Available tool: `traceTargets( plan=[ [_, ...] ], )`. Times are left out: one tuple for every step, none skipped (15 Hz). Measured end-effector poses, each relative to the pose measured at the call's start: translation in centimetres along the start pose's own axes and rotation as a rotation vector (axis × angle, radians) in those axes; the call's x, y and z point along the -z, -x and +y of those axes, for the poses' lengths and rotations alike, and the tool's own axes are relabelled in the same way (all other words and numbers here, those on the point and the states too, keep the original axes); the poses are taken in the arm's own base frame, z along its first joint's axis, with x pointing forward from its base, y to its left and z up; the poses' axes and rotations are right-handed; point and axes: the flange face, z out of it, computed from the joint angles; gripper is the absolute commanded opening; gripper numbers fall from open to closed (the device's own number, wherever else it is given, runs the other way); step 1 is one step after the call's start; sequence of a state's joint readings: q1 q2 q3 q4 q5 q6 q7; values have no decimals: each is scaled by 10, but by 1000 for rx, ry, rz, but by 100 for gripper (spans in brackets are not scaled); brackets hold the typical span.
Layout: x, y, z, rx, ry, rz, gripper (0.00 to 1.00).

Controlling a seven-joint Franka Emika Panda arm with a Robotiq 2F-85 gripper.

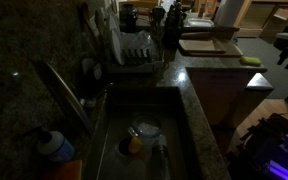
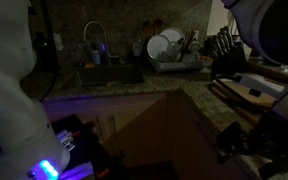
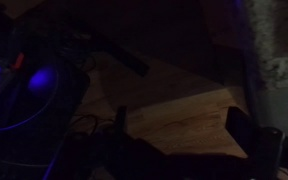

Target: Take the sponge and wipe the counter

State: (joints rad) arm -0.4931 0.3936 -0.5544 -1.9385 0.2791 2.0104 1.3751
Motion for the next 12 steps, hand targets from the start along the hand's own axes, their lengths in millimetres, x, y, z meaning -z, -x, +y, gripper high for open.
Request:
traceTargets(
  plan=[
    [10, 1, -6, -33, -40, -17, 100],
    [22, 4, -12, -58, -86, -31, 100],
    [37, 7, -17, -67, -133, -34, 100],
    [51, 11, -21, -53, -164, -22, 100],
    [62, 18, -25, -27, -181, -7, 100],
    [68, 22, -27, -22, -191, -6, 100],
    [67, 23, -27, -22, -190, -6, 100],
    [66, 22, -26, -24, -187, -5, 100],
    [65, 21, -27, -25, -187, -5, 100],
    [64, 23, -27, -19, -183, 5, 100],
    [61, 30, -27, -7, -178, 12, 100],
    [58, 42, -30, 2, -186, 4, 100]
  ],
)
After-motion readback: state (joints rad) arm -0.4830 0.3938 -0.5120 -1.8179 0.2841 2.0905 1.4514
